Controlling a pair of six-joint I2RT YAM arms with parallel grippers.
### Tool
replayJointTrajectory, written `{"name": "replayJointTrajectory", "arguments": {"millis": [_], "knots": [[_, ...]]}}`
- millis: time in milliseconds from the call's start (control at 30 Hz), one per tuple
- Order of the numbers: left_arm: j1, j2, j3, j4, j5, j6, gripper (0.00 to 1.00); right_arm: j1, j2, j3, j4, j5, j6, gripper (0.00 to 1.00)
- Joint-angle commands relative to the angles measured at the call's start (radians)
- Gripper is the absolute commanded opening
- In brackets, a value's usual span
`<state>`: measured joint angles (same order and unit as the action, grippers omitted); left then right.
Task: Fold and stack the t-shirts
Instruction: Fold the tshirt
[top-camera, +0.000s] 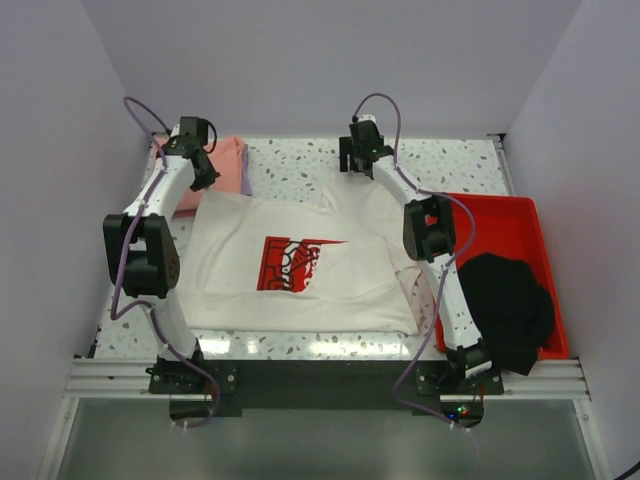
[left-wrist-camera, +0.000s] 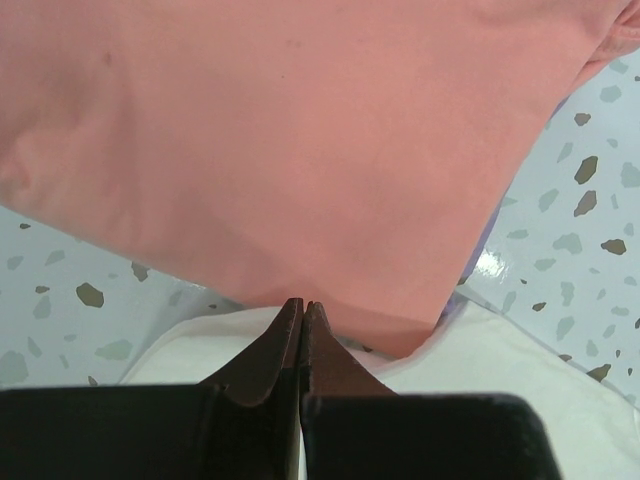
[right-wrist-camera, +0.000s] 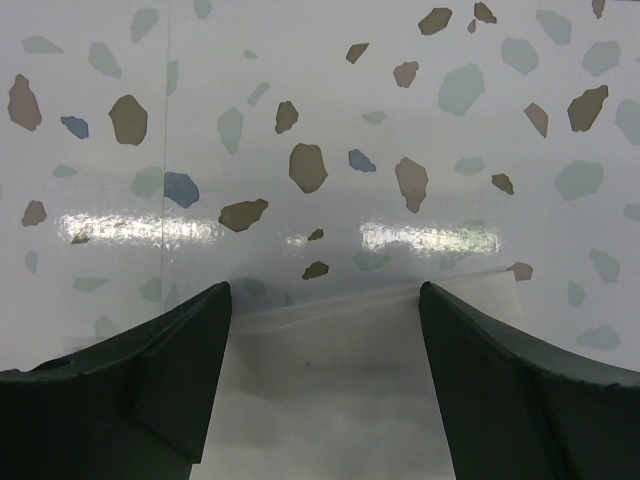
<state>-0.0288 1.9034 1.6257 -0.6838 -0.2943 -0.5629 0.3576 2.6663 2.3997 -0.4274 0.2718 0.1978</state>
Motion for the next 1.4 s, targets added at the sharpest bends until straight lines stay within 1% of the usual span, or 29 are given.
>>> {"name": "replayJointTrajectory", "arguments": {"millis": [0, 33, 100, 133, 233, 267, 333, 433, 567, 633, 700, 767, 833, 867, 900, 967, 1000, 1033, 1100, 1200, 1233, 1367], "knots": [[-0.005, -0.05, -0.004, 0.049, 0.012, 0.008, 0.0, -0.005, -0.031, -0.014, 0.013, 0.012, -0.003, 0.78], [-0.005, -0.05, -0.004, 0.05, 0.012, 0.008, 0.0, -0.005, -0.034, -0.028, 0.004, 0.009, -0.003, 0.72], [-0.005, -0.053, -0.004, 0.05, 0.009, 0.008, 0.0, -0.005, -0.049, -0.042, -0.028, 0.009, 0.009, 0.65], [-0.005, -0.055, -0.006, 0.05, 0.006, 0.008, 0.0, -0.005, -0.057, -0.071, -0.033, 0.009, 0.014, 0.59], [-0.005, -0.06, -0.009, 0.053, 0.004, 0.008, 0.0, -0.003, -0.101, -0.157, -0.008, 0.01, 0.014, 0.48], [-0.005, -0.06, -0.01, 0.053, 0.004, 0.008, 0.0, 0.001, -0.112, -0.172, 0.001, 0.015, 0.009, 0.38], [-0.005, -0.06, -0.012, 0.053, 0.007, 0.008, 0.0, 0.003, -0.123, -0.183, -0.007, 0.017, 0.002, 0.31], [-0.005, -0.061, -0.016, 0.055, 0.011, 0.005, 0.0, 0.012, -0.141, -0.195, 0.001, 0.024, -0.018, 0.0], [-0.005, -0.061, -0.02, 0.063, 0.017, 0.009, 0.0, 0.021, -0.167, -0.206, 0.062, -0.006, -0.081, 0.0], [-0.005, -0.061, -0.017, 0.063, 0.02, 0.012, 0.0, 0.02, -0.181, -0.198, 0.065, -0.013, -0.081, 0.0], [-0.005, -0.066, -0.013, 0.055, 0.026, 0.014, 0.0, 0.021, -0.235, -0.218, 0.084, -0.031, -0.078, 0.0], [-0.005, -0.079, -0.029, 0.055, 0.034, 0.012, 0.0, 0.027, -0.314, -0.296, 0.119, -0.063, -0.08, 0.0], [-0.005, -0.109, -0.052, 0.07, 0.041, 0.008, 0.0, 0.037, -0.367, -0.37, 0.122, -0.063, -0.083, 0.0], [-0.005, -0.121, -0.082, 0.078, 0.049, 0.005, 0.0, 0.049, -0.426, -0.404, 0.139, -0.051, -0.09, 0.0], [-0.005, -0.15, -0.099, 0.093, 0.049, 0.004, 0.0, 0.053, -0.456, -0.481, 0.153, -0.046, -0.092, 0.0], [-0.005, -0.181, -0.145, 0.104, 0.044, 0.004, 0.0, 0.066, -0.526, -0.568, 0.182, -0.046, -0.081, 0.0], [-0.005, -0.21, -0.159, 0.11, 0.04, 0.001, 0.0, 0.069, -0.593, -0.611, 0.212, -0.048, -0.077, 0.0], [-0.005, -0.224, -0.176, 0.112, 0.037, 0.001, 0.0, 0.069, -0.63, -0.688, 0.222, -0.048, -0.074, 0.0], [-0.005, -0.268, -0.225, 0.119, 0.03, -0.011, 0.0, 0.078, -0.73, -0.756, 0.233, -0.043, -0.063, 0.0], [-0.005, -0.326, -0.303, 0.13, 0.029, -0.032, 0.0, 0.093, -0.828, -0.913, 0.243, -0.034, -0.057, 0.0], [-0.005, -0.34, -0.322, 0.13, 0.024, -0.04, 0.0, 0.099, -0.886, -0.942, 0.245, -0.028, -0.058, 0.0], [-0.003, -0.423, -0.443, 0.121, -0.049, -0.087, 0.0, 0.124, -1.026, -1.069, 0.227, -0.005, -0.048, 0.0]]}}
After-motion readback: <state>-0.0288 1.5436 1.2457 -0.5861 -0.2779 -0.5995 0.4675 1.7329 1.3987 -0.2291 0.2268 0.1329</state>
